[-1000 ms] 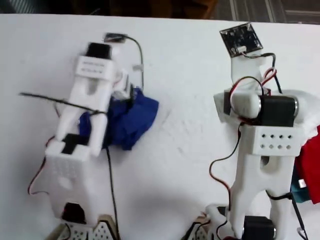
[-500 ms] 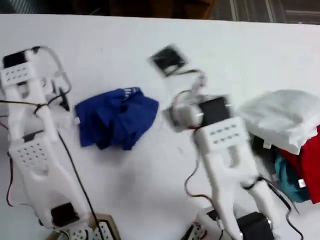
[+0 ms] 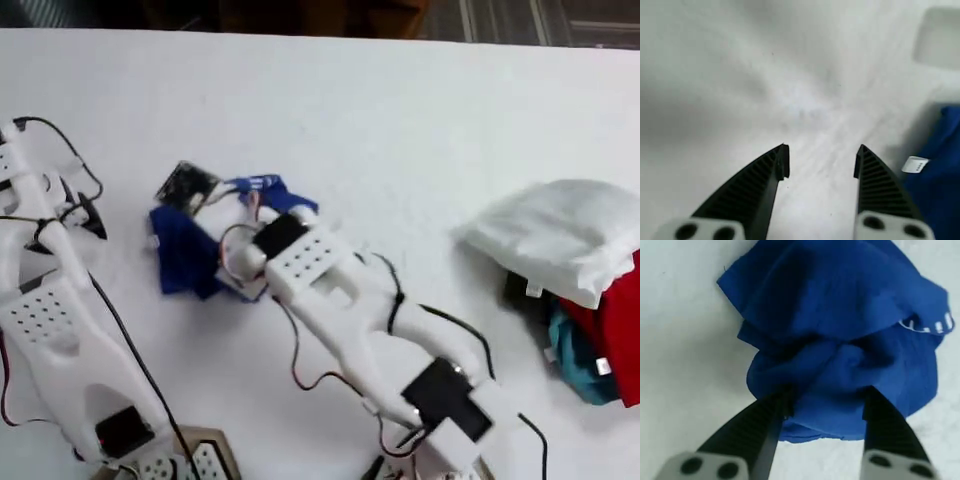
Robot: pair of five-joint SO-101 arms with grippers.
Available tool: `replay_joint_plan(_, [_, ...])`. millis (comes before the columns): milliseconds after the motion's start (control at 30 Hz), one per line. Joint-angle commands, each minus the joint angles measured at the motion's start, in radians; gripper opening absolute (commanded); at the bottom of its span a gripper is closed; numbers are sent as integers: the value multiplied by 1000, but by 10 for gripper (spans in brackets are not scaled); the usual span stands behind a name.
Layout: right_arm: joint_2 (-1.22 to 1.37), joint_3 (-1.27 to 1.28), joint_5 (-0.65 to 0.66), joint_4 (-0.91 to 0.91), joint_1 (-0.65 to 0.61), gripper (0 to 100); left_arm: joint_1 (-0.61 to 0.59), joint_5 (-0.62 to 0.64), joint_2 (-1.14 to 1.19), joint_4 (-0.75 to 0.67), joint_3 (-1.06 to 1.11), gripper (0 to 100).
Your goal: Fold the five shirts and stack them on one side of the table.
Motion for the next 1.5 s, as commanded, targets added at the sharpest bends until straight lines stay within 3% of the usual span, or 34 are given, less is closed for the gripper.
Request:
replay_joint_plan(0, [30,-8,-8,-45,-30,230,-9,-9,-11,14,-2,229])
replay_joint_plan(167, [125,-49,-8,-59,-5,209,-9,-9,-11,14,-1,229])
replay_joint_plan(300, [177,-163,-9,22,19,1,-9,-9,-11,14,-1,229])
replay_joint_plan(367, [183,-222,-9,73,39,45,-9,-9,-11,14,-1,229])
replay_joint_plan(433, [182,-287,-9,127,58,12,-9,-9,-11,14,-1,229])
replay_joint_plan(733, [159,-715,-6,490,133,18,-3,-9,-11,14,-1,229])
replay_joint_plan(1000, [59,-1039,2,705,145,18,14,-8,-11,14,-1,229])
replay_joint_plan(1467, [42,-980,2,746,173,18,354,-46,-14,12,-41,229])
